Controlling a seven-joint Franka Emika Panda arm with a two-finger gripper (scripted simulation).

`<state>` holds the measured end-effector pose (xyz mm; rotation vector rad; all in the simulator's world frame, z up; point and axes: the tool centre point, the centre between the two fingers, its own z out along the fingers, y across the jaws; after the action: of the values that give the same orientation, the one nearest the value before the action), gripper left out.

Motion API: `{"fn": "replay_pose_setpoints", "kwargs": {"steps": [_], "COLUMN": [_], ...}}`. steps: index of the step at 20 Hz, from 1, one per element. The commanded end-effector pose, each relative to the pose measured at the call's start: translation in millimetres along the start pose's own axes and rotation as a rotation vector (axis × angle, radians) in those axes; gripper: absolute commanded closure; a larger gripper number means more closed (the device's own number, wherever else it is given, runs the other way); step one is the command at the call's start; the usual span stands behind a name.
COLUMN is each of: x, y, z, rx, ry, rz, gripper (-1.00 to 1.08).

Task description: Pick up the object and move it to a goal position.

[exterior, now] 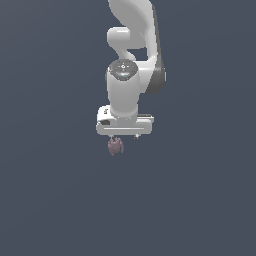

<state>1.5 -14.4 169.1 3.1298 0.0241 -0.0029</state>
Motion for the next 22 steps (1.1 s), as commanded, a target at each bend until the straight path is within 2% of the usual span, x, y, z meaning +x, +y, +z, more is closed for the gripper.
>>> {"fn": "replay_pose_setpoints", "kwargs": {"steps": [1, 9, 15, 22], "x": [0, 15, 14, 11], "y": [0, 21, 20, 22], "z": [0, -26, -24, -17], "rx": [0.0, 0.006, 0.007, 0.012], "ry": [0.0, 0.064, 0.061, 0.056], "rz": [0.0, 0.046, 0.057, 0.138], "gripper": [-0.92, -0.92, -0.92, -0.92]}}
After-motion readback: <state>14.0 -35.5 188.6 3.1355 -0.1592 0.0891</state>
